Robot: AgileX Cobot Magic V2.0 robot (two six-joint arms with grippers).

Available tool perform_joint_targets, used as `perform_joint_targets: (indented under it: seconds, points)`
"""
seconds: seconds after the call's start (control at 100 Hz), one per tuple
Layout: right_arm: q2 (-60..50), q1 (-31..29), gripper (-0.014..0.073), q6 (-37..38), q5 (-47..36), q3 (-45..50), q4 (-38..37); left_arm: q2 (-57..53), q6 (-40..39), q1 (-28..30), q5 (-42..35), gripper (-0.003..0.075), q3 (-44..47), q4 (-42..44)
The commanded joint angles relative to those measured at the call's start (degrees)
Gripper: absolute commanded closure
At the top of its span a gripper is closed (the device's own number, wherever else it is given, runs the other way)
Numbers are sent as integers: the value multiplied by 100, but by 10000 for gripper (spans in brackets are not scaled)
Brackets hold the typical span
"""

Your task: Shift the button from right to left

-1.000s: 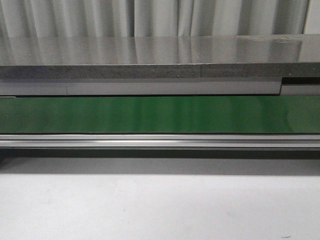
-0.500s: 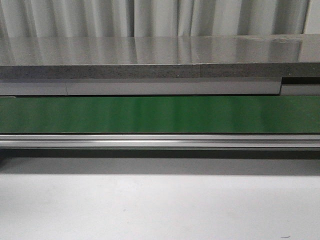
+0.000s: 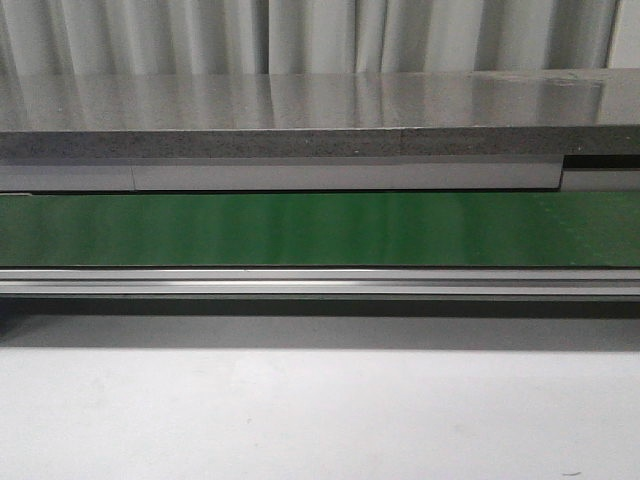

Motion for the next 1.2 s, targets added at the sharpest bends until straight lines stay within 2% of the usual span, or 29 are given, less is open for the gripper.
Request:
perform_joint_targets:
  seconds: [0.0,0.09,0.18,0.3,0.49,0.7,0.8,1.19]
  points:
    - [48,25,662,-44,-424,-154,57,-410,-42,-44,-491,172,95,-77]
    - [48,25,662,-44,-424,-154,57,-752,-42,-44,-480,214,285,-77]
    - [48,25,662,-44,-424,-154,57,-924,-42,-44,-469,291,378,-90]
    - [48,25,662,-44,-424,-154,57,-939,-42,-44,-460,438,399,-90]
    - [48,25,662,-44,-424,-154,57,-939,-42,-44,-448,713,399,-90]
    - [48,25,662,-44,-424,-154,57,-939,-42,-44,-448,715,399,-90]
    - [48,25,662,-44,-424,-154,57,-939,-42,-44,-398,715,399,-480]
    - [48,25,662,-44,-424,-154,57,-939,-42,-44,-398,715,399,-478]
